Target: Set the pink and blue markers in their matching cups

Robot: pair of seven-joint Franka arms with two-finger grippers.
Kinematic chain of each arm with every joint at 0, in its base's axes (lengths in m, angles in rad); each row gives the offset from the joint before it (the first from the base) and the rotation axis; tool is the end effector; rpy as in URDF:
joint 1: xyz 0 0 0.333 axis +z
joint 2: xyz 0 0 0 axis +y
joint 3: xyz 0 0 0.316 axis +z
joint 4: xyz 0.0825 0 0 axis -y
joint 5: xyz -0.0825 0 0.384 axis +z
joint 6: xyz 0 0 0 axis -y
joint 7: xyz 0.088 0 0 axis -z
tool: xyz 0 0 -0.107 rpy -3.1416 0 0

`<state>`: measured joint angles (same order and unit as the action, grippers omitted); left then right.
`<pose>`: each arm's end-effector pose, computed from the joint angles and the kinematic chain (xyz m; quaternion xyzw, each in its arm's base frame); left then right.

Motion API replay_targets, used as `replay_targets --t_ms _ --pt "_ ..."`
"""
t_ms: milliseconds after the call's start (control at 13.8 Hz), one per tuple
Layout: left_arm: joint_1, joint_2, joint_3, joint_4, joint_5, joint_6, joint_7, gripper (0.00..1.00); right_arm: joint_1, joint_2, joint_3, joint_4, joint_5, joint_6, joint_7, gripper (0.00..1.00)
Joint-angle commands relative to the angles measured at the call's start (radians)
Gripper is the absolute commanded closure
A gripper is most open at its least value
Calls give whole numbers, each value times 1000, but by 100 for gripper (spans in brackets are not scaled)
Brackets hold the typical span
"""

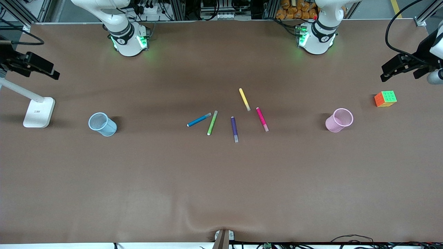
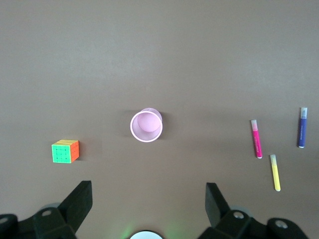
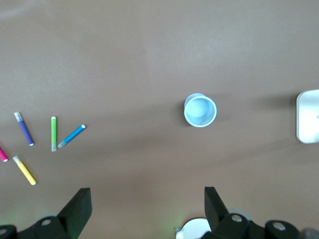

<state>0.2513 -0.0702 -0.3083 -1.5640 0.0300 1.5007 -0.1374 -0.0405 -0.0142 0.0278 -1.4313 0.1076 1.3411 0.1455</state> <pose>0.5254 -0.0331 0.6577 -0.9988 -0.0416 -0.0043 0.0253 0.5245 0.0068 0.6778 -0.9955 0.0686 0.0413 0.0500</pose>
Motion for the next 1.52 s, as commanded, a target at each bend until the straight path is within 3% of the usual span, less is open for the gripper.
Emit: replay_targets --t_ms 0,217,1447 --pt "2 33 -5 54 15 -11 5 0 -22 -61 11 -86 -20 62 -41 0" --pt "2 35 -5 55 16 -11 5 0 -12 -50 23 -64 -112 87 -41 0" --pt "2 35 3 55 15 -11 10 0 -9 -50 34 -54 -101 76 -40 0"
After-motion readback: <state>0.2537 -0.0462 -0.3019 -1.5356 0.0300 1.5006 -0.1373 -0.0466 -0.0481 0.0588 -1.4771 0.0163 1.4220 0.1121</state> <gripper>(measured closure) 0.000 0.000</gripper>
